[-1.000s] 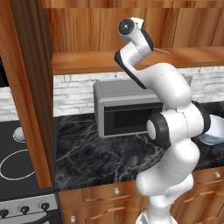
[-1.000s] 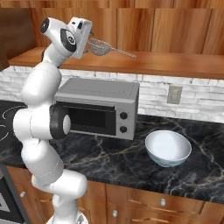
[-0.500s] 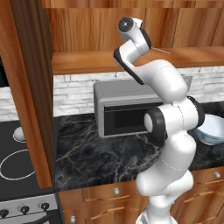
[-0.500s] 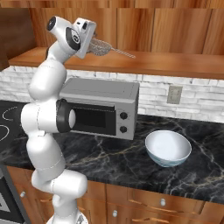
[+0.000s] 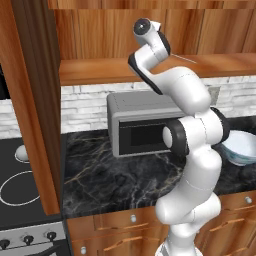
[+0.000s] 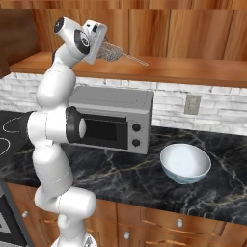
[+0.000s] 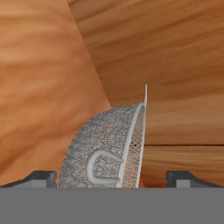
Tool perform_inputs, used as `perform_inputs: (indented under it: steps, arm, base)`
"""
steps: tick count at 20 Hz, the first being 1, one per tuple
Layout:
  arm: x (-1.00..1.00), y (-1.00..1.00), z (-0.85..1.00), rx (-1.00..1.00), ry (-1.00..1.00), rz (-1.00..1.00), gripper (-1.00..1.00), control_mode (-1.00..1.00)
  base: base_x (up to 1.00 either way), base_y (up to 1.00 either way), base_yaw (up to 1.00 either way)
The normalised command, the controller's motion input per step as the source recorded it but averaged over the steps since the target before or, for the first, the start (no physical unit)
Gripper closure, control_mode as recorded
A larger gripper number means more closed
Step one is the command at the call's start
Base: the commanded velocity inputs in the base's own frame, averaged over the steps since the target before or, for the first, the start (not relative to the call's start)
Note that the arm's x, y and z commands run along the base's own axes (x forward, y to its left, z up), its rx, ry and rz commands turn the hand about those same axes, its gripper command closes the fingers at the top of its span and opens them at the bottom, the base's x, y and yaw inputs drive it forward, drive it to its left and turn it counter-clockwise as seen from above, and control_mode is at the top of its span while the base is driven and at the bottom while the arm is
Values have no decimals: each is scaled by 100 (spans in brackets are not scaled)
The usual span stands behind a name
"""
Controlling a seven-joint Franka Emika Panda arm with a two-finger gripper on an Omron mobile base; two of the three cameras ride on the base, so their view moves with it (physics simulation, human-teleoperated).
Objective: Open the cabinet and setup a tea strainer by placing it in the bowl upright.
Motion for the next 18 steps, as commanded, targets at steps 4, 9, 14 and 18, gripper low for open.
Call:
perform_inputs:
  steps: [4, 9, 14, 18]
  arm:
    - [0, 9, 0, 0, 0, 0, -100, -100]
    - [0, 7, 0, 0, 0, 0, 100, -100]
    - [0, 3, 0, 0, 0, 0, 100, -100]
    - [0, 7, 0, 0, 0, 0, 100, -100]
  base:
    - [0, 0, 0]
    - [0, 0, 0]
    - [0, 0, 0]
    - [0, 0, 0]
